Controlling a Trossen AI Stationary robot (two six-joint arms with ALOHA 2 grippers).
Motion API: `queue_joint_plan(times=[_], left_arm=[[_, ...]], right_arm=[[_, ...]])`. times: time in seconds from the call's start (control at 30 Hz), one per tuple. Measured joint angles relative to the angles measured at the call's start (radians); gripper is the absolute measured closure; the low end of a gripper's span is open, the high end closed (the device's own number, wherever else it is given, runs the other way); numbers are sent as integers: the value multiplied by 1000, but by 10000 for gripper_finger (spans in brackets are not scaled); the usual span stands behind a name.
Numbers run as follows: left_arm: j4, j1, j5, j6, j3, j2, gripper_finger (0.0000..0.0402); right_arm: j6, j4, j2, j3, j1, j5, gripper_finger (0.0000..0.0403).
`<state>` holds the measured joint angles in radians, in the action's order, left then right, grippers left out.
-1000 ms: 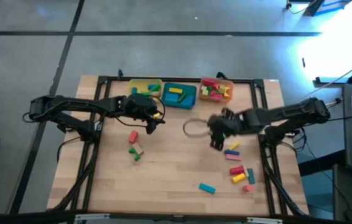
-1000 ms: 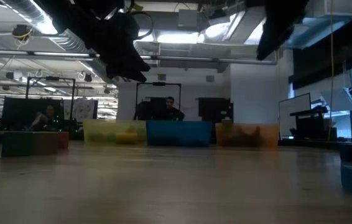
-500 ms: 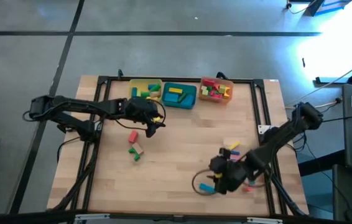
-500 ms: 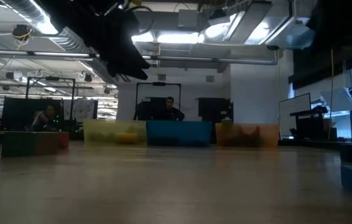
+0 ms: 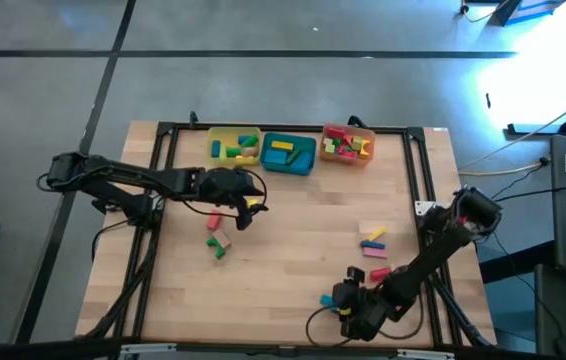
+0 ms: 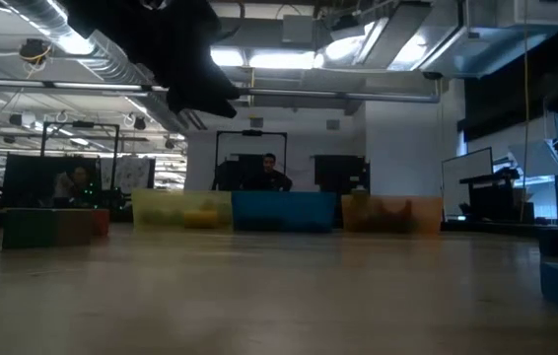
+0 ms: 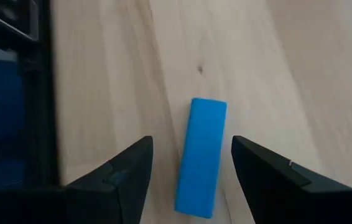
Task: Sort blocks by size
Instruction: Put the blue rectangle block into the blue bin
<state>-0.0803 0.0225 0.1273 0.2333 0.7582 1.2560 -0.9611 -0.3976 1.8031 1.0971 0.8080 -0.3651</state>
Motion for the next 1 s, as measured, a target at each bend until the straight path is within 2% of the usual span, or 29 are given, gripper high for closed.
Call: queue_joint_plan(times=[0.33, 0.7, 0.87, 1.0], left_arm=[[19, -10, 0, 43, 0, 0, 219], [17, -10, 0, 48, 0, 0, 219], [17, -10, 0, 48, 0, 0, 219], [17, -10, 0, 48, 0, 0, 219]], right_arm=[[-3, 55, 101, -1, 4, -1, 188], [-1, 26, 158, 4, 4, -18, 282], [0, 12, 149, 16, 3, -48, 291], [74, -84, 127, 53, -25, -88, 287]])
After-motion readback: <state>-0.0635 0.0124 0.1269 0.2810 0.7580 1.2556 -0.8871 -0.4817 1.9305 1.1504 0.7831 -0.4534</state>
